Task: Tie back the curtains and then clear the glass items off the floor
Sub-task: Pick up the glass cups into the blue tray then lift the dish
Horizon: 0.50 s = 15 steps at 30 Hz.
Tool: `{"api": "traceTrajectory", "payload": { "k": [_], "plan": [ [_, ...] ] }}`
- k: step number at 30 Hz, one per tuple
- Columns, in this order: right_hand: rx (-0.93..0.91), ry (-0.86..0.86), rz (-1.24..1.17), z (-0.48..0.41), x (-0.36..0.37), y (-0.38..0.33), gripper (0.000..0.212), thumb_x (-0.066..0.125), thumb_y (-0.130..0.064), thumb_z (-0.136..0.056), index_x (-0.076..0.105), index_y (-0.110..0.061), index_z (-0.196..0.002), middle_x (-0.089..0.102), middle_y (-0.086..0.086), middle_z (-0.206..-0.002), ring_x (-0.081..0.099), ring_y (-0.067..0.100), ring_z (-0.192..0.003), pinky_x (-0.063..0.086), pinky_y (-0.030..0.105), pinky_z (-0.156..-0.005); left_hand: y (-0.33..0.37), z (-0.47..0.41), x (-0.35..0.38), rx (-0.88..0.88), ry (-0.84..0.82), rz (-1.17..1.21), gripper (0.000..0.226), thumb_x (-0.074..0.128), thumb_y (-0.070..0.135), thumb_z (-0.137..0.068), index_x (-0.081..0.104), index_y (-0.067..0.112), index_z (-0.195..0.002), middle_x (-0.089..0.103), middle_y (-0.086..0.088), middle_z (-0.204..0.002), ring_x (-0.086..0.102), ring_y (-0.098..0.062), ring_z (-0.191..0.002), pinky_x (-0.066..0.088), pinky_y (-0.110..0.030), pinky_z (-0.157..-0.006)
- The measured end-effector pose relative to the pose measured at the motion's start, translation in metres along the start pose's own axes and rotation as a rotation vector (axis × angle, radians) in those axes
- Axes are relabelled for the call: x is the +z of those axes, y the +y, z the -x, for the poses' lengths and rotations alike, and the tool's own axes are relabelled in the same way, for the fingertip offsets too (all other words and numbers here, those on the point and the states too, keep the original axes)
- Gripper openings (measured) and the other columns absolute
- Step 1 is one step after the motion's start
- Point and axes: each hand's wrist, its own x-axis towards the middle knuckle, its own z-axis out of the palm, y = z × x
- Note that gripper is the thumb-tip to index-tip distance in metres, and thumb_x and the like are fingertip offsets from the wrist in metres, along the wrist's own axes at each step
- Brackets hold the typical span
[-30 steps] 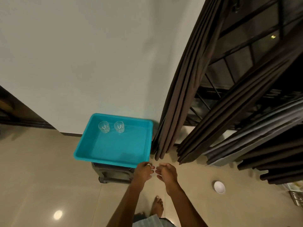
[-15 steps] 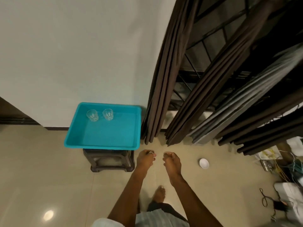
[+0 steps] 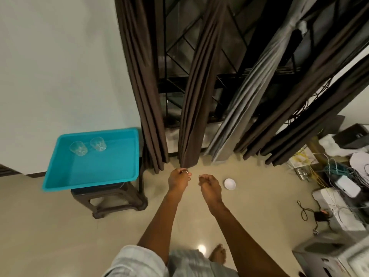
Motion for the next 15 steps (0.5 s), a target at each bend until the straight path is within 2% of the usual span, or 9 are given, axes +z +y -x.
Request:
{"api": "traceTrajectory", "payload": {
  "k": [4,8,11,15],
  "plan": [
    [0.044,0.014,-0.066,-0.025,-0.068,0.012,0.008,0.064,-0.031,-0.091,0.069,-0.026,-0.088,0.073,-0.001,-0.094,0.069,0.025,-0.099,0.055,0.051,-0.098,-0.009,0.030,0.067,0.021,0.033,-0.006,0.019,0.047,0.013,-0.099,0.064,0.015,-0.108,0.072,-0.004,-0.098,0.069,-0.017,-0.085,0.051,-0.024,-0.066],
    [0.086,0.026,-0.158,-0.042,-0.123,0.016,0.006,0.063,-0.023,-0.097,0.068,-0.021,-0.096,0.072,0.002,-0.103,0.068,0.027,-0.106,0.053,0.047,-0.102,-0.025,0.046,0.125,0.020,0.010,-0.093,0.020,0.048,0.015,-0.099,0.065,0.017,-0.108,0.075,-0.004,-0.103,0.071,-0.019,-0.090,0.053,-0.025,-0.068],
    [0.117,0.035,-0.184,-0.051,-0.158,0.026,0.006,0.063,-0.023,-0.097,0.068,-0.019,-0.097,0.071,0.004,-0.103,0.067,0.029,-0.108,0.054,0.044,-0.100,-0.021,0.056,0.159,0.043,-0.026,-0.142,0.018,0.047,0.014,-0.097,0.064,0.021,-0.100,0.075,-0.005,-0.103,0.072,-0.019,-0.091,0.055,-0.030,-0.078],
    [0.157,0.044,-0.200,-0.066,-0.189,0.034,0.009,0.061,-0.024,-0.097,0.067,-0.021,-0.091,0.070,0.005,-0.103,0.067,0.030,-0.106,0.053,0.049,-0.102,-0.010,0.057,0.197,0.067,-0.038,-0.176,0.022,0.048,0.013,-0.096,0.063,0.026,-0.088,0.075,-0.006,-0.101,0.070,-0.018,-0.084,0.053,-0.029,-0.075]
  ]
}}
